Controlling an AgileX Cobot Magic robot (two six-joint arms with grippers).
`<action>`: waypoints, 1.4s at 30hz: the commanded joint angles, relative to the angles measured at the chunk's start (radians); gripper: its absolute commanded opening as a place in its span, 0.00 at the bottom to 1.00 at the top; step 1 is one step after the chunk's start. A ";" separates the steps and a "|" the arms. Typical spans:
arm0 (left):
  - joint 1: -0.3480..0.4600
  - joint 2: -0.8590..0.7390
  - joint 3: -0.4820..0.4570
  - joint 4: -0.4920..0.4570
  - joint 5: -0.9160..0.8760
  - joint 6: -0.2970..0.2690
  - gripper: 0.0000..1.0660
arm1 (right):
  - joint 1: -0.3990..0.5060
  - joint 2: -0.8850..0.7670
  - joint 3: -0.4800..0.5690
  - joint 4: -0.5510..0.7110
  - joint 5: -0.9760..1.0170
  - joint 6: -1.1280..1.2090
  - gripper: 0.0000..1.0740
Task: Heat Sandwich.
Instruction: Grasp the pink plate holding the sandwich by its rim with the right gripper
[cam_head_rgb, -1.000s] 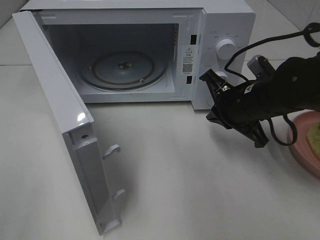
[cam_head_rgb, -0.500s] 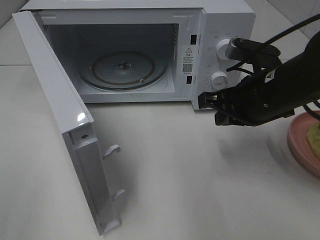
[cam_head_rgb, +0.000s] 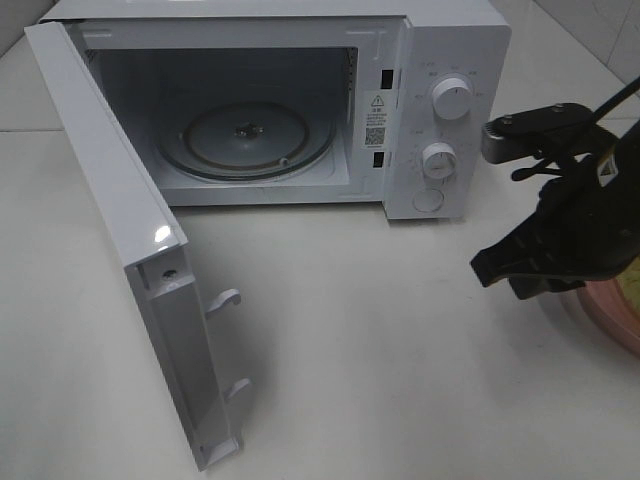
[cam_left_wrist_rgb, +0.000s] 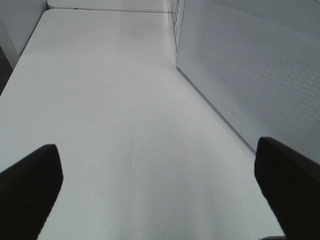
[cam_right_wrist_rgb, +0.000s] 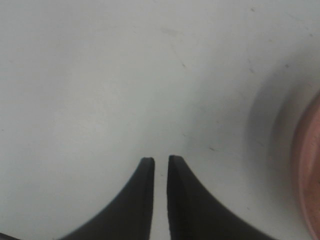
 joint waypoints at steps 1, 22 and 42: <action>0.003 -0.023 0.001 -0.005 -0.006 0.002 0.95 | -0.061 -0.015 -0.001 -0.021 0.072 -0.007 0.13; 0.003 -0.023 0.001 -0.005 -0.006 0.002 0.95 | -0.270 -0.014 -0.001 -0.136 0.077 -0.011 0.95; 0.003 -0.023 0.001 -0.005 -0.006 0.002 0.95 | -0.270 0.179 -0.052 -0.137 0.016 -0.014 0.82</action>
